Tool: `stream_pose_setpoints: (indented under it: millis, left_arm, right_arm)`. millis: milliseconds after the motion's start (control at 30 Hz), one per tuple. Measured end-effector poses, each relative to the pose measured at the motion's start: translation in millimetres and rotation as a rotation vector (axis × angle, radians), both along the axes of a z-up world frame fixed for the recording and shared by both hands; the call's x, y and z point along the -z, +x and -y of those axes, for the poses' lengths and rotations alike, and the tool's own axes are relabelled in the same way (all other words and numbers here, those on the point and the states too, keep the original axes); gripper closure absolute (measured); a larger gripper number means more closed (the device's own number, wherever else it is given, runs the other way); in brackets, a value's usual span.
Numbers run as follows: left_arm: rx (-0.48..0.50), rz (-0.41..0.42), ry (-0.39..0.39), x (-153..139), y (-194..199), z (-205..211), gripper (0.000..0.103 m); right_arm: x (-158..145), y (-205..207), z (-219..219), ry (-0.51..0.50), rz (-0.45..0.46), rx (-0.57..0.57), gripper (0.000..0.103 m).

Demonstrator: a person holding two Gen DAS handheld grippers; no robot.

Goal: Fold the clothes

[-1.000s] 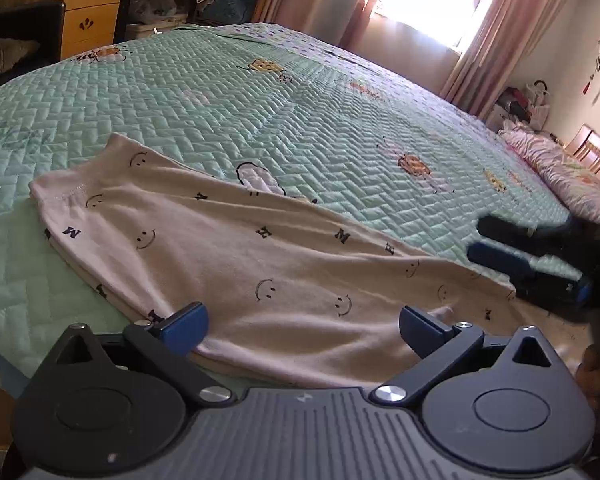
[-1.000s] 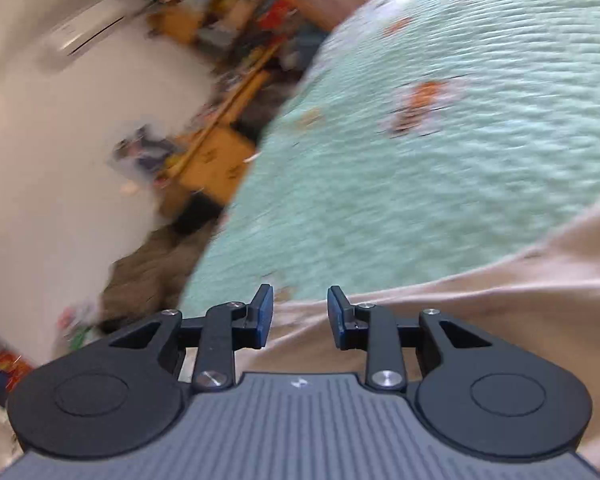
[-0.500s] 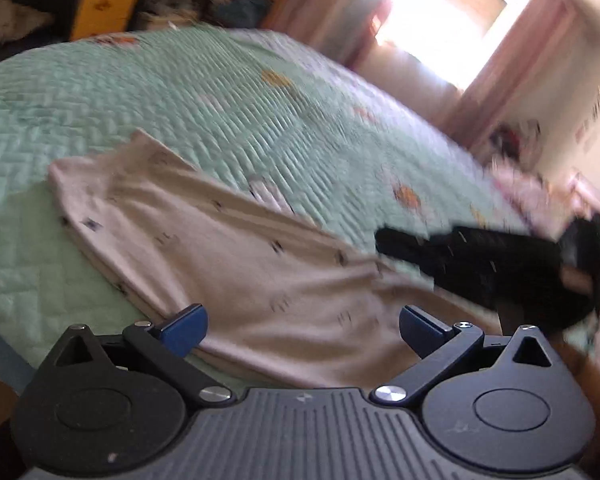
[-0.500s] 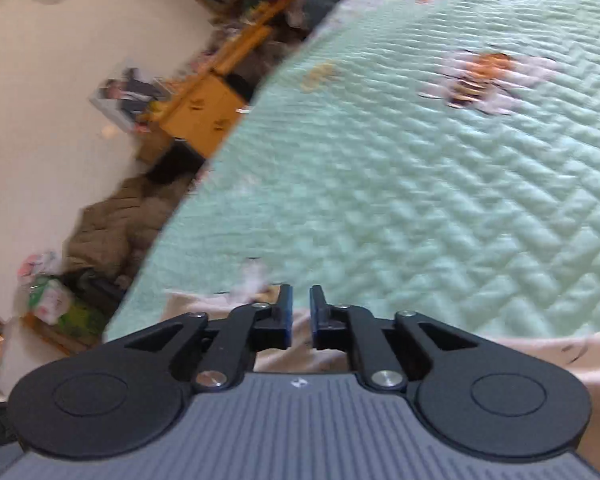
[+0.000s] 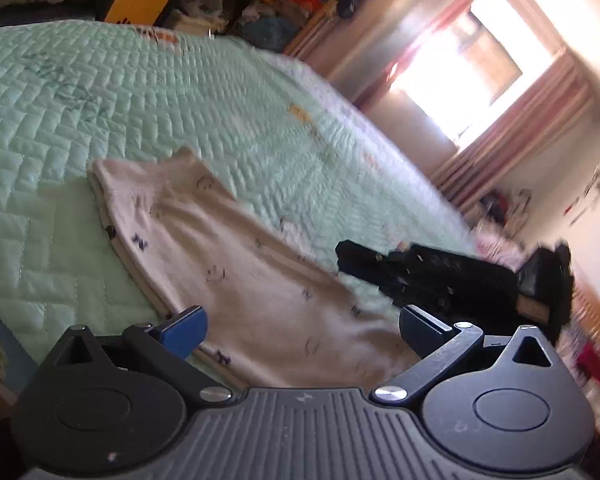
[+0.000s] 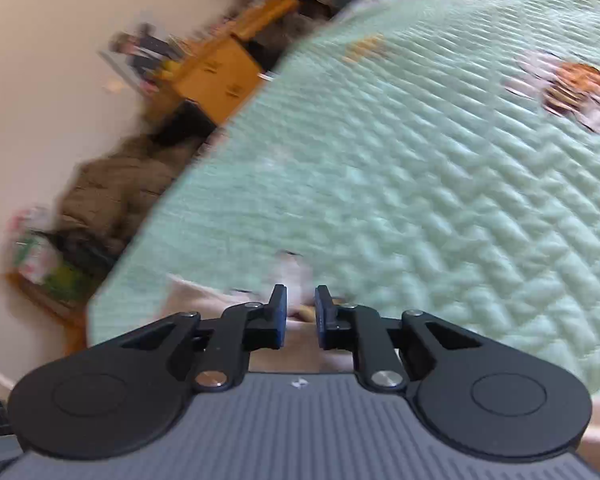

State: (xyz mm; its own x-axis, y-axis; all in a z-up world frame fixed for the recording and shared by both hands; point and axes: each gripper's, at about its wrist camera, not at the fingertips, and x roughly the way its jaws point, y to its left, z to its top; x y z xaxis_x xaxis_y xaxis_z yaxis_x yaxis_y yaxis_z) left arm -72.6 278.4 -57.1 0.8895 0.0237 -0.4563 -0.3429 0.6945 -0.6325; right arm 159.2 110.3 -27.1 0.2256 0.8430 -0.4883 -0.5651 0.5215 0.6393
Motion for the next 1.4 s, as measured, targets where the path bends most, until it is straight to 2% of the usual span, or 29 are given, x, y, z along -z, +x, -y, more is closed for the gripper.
stream_pose_setpoints:
  millis: [67, 100, 167, 200, 267, 333, 367, 400, 467, 533, 567, 600, 633, 667, 700, 767, 800, 900, 1000, 1067, 1133, 1233, 1267, 1300, 1400]
  left_arm:
    - [-0.014, 0.026, -0.011, 0.0, -0.4, -5.4, 0.001]
    - [-0.02, 0.038, -0.017, 0.2, -0.3, -8.1, 0.001]
    - [-0.017, 0.016, -0.017, 2.2, 4.9, -11.9, 0.001]
    - [-0.013, -0.004, -0.022, 4.4, 7.8, -13.7, 0.001]
    - [-0.001, -0.033, -0.043, 10.0, 11.7, -17.3, 0.001]
    - [0.009, -0.034, -0.046, 12.3, 12.3, -19.2, 0.001]
    - [0.013, -0.034, -0.047, 12.7, 13.0, -20.5, 0.001]
    - [0.016, -0.031, -0.053, 13.3, 13.6, -22.1, 0.001]
    - [0.011, -0.024, -0.082, 16.3, 15.6, -26.3, 0.001]
    - [0.0, -0.016, -0.116, 18.4, 17.0, -30.2, 0.001]
    - [-0.002, -0.012, -0.126, 19.6, 14.7, -31.3, 0.001]
    - [0.0, -0.012, -0.131, 20.7, 14.6, -32.2, 0.001]
    - [0.006, -0.015, -0.131, 21.7, 15.7, -33.3, 0.001]
    - [0.01, -0.014, -0.132, 22.6, 16.0, -34.1, 0.001]
    - [0.013, -0.012, -0.133, 23.2, 16.2, -34.7, 0.001]
    - [0.017, -0.009, -0.135, 24.4, 16.7, -35.6, 0.001]
    - [0.019, -0.009, -0.138, 25.0, 17.2, -36.4, 0.001]
    - [0.005, -0.005, -0.178, 23.9, 16.1, -41.5, 0.001]
    - [-0.009, 0.019, -0.217, 17.8, 12.5, -47.6, 0.001]
    - [-0.017, 0.037, -0.196, 10.6, 13.3, -50.2, 0.001]
    - [-0.014, 0.034, -0.143, 6.2, 16.3, -50.1, 0.001]
    - [0.048, -0.06, -0.116, 14.5, 31.7, -49.8, 0.001]
    - [0.053, -0.072, -0.102, 18.0, 34.3, -49.0, 0.001]
    - [0.049, -0.064, -0.087, 19.3, 34.4, -47.4, 0.001]
    - [0.027, -0.076, -0.071, 16.0, 35.4, -42.0, 0.001]
  right_arm:
    - [-2.4, -7.0, -6.1, 0.036, -0.018, -0.057, 0.08]
    - [-0.8, -9.6, -11.8, 0.035, -0.043, -0.104, 0.073]
    - [9.3, -10.8, -30.4, -0.056, -0.051, -0.161, 0.072]
    - [15.2, -8.8, -38.9, -0.111, -0.03, -0.159, 0.086]
    - [19.5, 2.6, -43.7, -0.128, -0.014, -0.093, 0.103]
    - [16.3, 15.2, -51.9, -0.136, -0.004, -0.017, 0.103]
    - [11.8, 15.1, -54.3, -0.123, 0.009, -0.005, 0.095]
    - [6.0, 12.2, -55.5, -0.102, 0.026, -0.004, 0.095]
    - [-0.2, 11.0, -64.0, -0.02, 0.008, -0.067, 0.095]
    - [0.3, 8.0, -78.6, 0.017, -0.035, -0.167, 0.093]
    - [6.9, 8.4, -89.1, -0.006, -0.06, -0.216, 0.087]
    - [14.8, 9.0, -99.9, -0.043, -0.08, -0.258, 0.085]
    - [20.7, 12.2, -105.8, -0.074, -0.075, -0.26, 0.092]
    - [25.6, 16.7, -109.2, -0.102, -0.056, -0.244, 0.103]
    - [27.0, 21.6, -108.5, -0.099, -0.053, -0.203, 0.103]
    - [24.5, 26.9, -100.8, -0.058, -0.064, -0.129, 0.103]
    - [21.3, 24.8, -94.8, -0.031, -0.071, -0.121, 0.094]
    - [11.5, 18.3, -76.8, 0.052, -0.093, -0.097, 0.092]
    - [0.7, 11.8, -54.2, 0.129, -0.117, -0.07, 0.085]
    - [-5.7, 3.3, -29.8, 0.167, -0.14, -0.046, 0.085]
    - [-10.3, -7.9, -4.4, 0.161, -0.126, -0.018, 0.084]
    - [-20.2, -25.9, 33.1, 0.125, -0.082, 0.015, 0.081]
    - [-24.2, -31.8, 45.2, 0.111, -0.07, 0.021, 0.077]
    - [-27.5, -39.0, 57.4, 0.1, -0.061, 0.021, 0.072]
    - [-30.5, -63.0, 96.2, 0.084, -0.052, 0.02, 0.071]
